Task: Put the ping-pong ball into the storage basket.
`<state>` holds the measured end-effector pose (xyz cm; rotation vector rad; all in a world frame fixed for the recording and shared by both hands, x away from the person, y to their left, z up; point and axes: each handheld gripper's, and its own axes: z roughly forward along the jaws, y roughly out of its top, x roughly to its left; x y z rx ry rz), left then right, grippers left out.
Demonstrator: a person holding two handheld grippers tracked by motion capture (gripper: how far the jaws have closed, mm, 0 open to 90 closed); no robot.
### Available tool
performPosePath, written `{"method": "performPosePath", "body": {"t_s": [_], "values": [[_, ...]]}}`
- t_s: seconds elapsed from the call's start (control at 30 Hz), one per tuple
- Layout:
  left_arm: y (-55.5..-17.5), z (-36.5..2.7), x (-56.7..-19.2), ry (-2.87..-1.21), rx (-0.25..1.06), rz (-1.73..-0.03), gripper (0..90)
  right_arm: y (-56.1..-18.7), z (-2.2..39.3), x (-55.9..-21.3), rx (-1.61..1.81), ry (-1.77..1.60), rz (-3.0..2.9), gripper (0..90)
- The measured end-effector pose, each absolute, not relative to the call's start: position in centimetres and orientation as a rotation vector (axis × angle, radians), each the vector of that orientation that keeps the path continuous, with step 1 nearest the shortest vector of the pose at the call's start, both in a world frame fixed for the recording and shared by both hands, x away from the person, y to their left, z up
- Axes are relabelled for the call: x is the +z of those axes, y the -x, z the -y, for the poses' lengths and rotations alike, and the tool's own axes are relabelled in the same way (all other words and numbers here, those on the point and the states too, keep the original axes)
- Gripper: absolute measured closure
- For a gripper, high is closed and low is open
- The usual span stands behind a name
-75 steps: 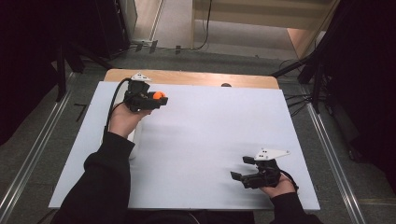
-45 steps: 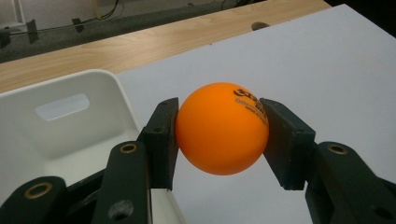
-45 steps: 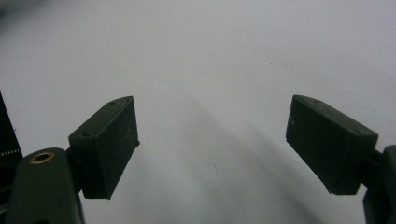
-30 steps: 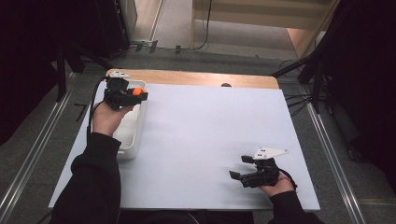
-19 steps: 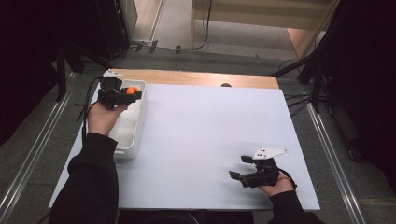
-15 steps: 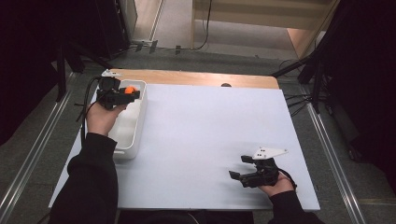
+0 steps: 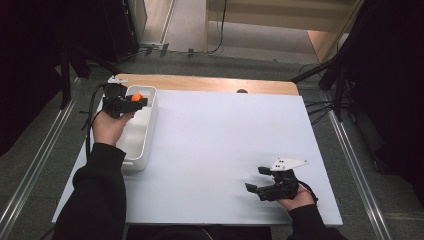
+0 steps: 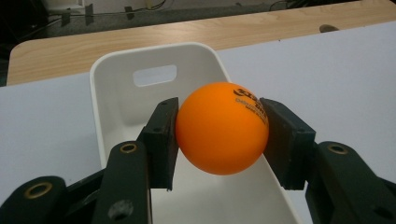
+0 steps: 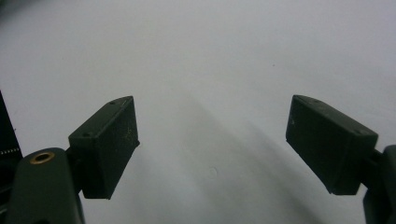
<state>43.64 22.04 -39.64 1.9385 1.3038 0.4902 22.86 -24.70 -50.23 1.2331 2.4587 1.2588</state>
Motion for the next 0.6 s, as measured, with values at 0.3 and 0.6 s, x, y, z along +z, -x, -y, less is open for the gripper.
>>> {"method": "performPosePath", "body": {"t_s": [0.3, 0.6], "values": [[-44.1, -22.2, -40.5, -1.958, 0.483, -1.333, 50.5, -22.9, 24.8, -50.3, 1.257, -1.227, -2.457, 15.5], [-44.5, -22.2, -41.5, -1.973, 0.458, -1.367, 50.4, -22.8, 24.7, -50.2, 1.257, -1.234, -2.455, 15.5]]}}
